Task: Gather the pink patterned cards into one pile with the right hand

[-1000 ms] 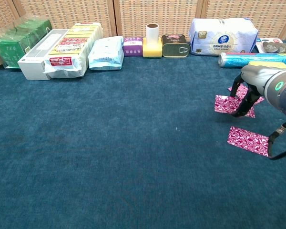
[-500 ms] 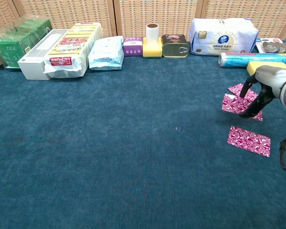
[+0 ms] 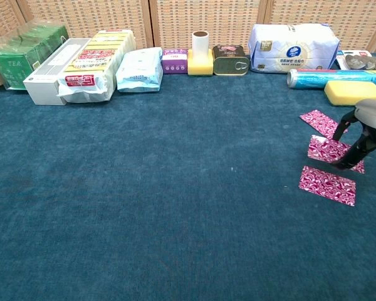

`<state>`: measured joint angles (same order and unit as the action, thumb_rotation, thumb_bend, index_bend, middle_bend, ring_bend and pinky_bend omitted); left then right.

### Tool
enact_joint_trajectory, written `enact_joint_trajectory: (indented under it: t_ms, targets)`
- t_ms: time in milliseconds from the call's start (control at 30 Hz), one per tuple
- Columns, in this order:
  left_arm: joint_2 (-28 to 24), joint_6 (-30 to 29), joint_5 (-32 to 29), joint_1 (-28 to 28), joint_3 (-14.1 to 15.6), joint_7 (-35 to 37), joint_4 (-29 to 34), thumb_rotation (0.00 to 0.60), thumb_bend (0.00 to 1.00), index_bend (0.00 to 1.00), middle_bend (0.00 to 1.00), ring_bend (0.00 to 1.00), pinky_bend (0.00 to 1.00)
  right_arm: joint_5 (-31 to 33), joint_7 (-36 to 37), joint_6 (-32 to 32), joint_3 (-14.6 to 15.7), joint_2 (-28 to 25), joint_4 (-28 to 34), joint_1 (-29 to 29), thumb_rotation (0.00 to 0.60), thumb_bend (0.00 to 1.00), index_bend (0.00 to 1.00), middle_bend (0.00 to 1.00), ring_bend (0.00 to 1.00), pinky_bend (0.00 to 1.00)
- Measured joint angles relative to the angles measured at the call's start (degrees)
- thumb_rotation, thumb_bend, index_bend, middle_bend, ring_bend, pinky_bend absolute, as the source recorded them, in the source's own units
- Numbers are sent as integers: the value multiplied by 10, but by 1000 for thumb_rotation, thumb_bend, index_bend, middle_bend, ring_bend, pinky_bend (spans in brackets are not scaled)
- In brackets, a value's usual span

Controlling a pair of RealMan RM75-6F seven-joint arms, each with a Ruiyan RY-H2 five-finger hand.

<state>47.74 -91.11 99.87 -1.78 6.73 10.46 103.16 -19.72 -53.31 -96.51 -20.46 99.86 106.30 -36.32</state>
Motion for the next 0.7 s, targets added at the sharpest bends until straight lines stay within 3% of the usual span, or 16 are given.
enact_joint_trajectory:
  t_ms: [700]
  targets:
    - [0,0,1,0,1,-3,1,600,76,0,0,0,40,-37,-6,-29,37,-7,44,27,600,367,385,53,0,82]
